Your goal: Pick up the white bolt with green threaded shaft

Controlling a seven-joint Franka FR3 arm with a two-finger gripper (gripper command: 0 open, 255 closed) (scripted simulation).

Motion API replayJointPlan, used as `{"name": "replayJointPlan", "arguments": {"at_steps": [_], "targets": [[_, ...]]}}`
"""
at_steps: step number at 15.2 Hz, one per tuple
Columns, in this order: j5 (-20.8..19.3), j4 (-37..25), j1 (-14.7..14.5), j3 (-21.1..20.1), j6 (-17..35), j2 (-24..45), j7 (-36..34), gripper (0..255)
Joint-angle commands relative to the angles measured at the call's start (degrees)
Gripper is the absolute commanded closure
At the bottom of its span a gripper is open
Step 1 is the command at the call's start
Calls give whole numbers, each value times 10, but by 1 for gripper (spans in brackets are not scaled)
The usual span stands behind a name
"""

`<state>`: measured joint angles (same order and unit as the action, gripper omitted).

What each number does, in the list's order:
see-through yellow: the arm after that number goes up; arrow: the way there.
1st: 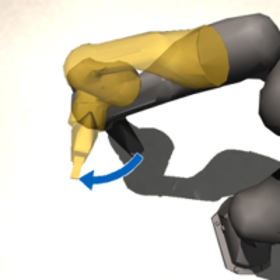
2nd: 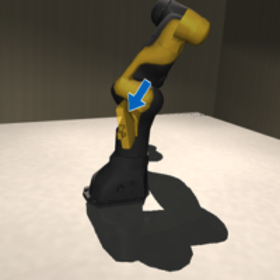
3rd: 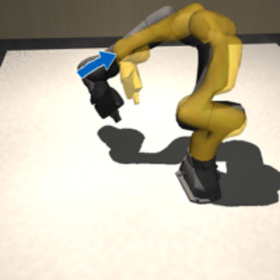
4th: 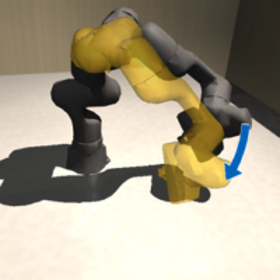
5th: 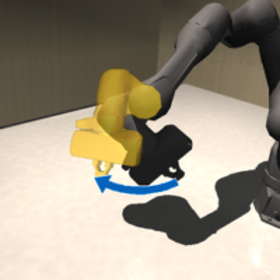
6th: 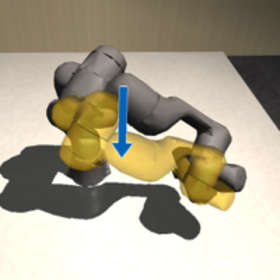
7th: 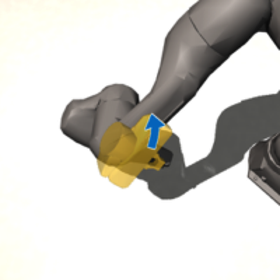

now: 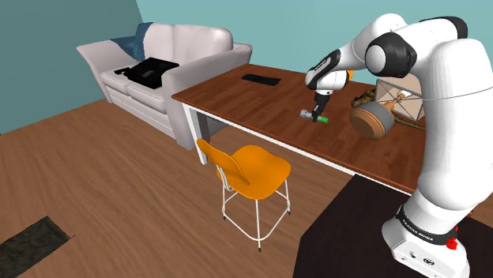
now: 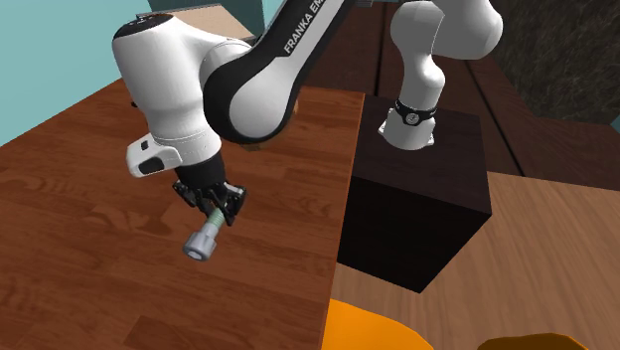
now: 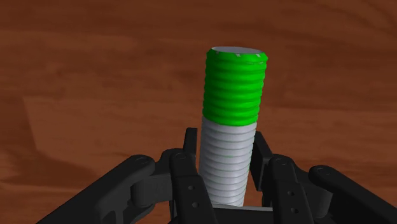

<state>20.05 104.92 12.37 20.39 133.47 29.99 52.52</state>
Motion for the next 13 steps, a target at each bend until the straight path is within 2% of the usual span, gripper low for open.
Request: {"name": "replayJointPlan", "arguments": {"at_steps": [1, 13], "targets": [[-5, -1, -2, 3, -10, -10, -3, 255], [-32, -16, -12, 18, -68, -55, -24, 255]]}}
